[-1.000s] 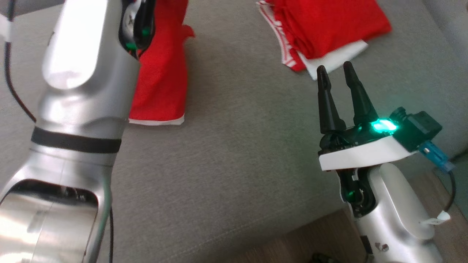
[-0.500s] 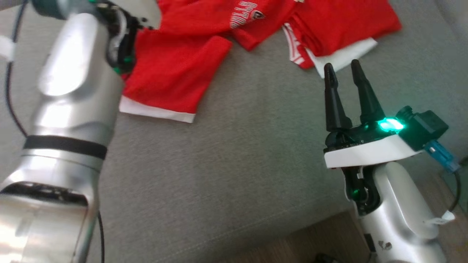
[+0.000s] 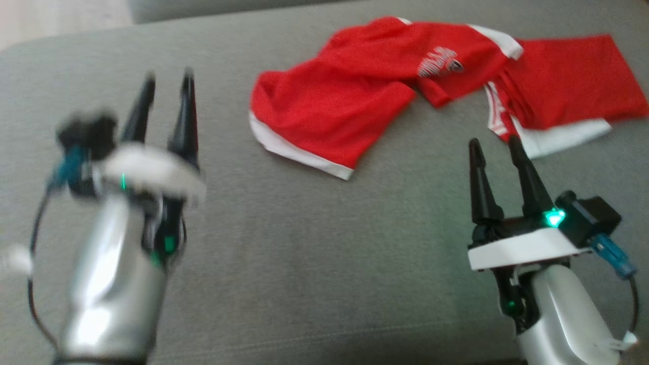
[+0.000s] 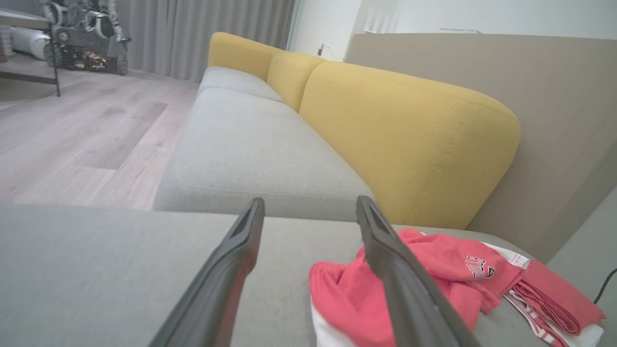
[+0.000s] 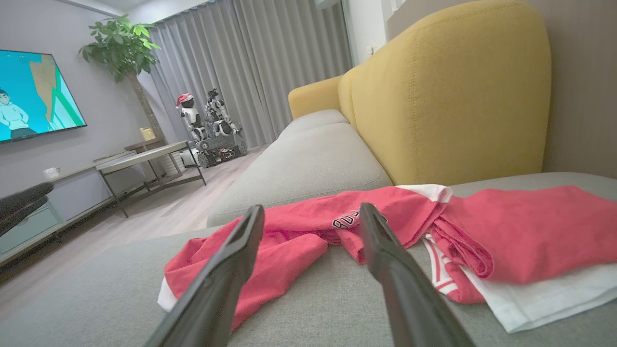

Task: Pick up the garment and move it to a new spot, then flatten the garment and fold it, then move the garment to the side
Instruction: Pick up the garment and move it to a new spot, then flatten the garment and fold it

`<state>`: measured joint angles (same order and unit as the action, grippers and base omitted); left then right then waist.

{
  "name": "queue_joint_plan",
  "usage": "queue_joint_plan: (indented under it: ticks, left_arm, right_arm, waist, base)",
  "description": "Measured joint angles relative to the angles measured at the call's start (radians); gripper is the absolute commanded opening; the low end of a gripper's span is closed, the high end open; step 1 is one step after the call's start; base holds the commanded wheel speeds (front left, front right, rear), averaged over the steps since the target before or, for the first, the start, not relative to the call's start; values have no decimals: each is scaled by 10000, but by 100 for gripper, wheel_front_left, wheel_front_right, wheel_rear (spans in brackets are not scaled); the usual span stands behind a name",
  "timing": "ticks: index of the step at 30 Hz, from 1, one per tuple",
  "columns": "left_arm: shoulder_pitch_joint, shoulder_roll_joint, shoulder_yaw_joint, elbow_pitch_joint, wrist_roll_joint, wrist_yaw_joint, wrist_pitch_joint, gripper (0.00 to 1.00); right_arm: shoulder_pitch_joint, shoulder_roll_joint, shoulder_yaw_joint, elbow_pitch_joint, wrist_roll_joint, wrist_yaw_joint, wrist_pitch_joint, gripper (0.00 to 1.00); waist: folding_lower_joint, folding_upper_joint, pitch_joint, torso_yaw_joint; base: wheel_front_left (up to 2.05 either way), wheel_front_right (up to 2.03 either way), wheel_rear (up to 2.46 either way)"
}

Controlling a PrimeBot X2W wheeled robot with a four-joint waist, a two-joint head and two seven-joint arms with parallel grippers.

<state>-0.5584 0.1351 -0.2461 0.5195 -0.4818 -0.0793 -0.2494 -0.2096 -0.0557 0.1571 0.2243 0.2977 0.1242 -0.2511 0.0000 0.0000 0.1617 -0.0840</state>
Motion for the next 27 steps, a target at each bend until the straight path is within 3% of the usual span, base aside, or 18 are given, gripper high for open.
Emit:
queue_joint_plan:
  ticks: [6, 10, 19, 27]
  left_arm:
    - [3114, -366, 500, -1768, -65, 25, -2, 100]
    - [3986, -625, 800, -2261, -42, 190, -2, 100]
    - [3525, -840, 593, -1597, 288, 194, 0, 100]
    - [1211, -779, 276, 81, 663, 280, 825, 100]
  right_arm:
    - [472, 4, -443, -130, -117, 0, 56, 100]
    - [586, 15, -399, -347, -261, 0, 245, 100]
    - [569, 21, -121, -635, -242, 0, 418, 100]
    - [329, 21, 130, -677, -36, 0, 389, 100]
  waist:
    - [0, 0, -484, 734]
    - [-1, 0, -656, 881]
    - [0, 0, -374, 374]
    - [0, 0, 331, -346]
  base:
    - [0, 0, 0]
    - [0, 0, 0]
    - [0, 0, 0]
    - [0, 0, 0]
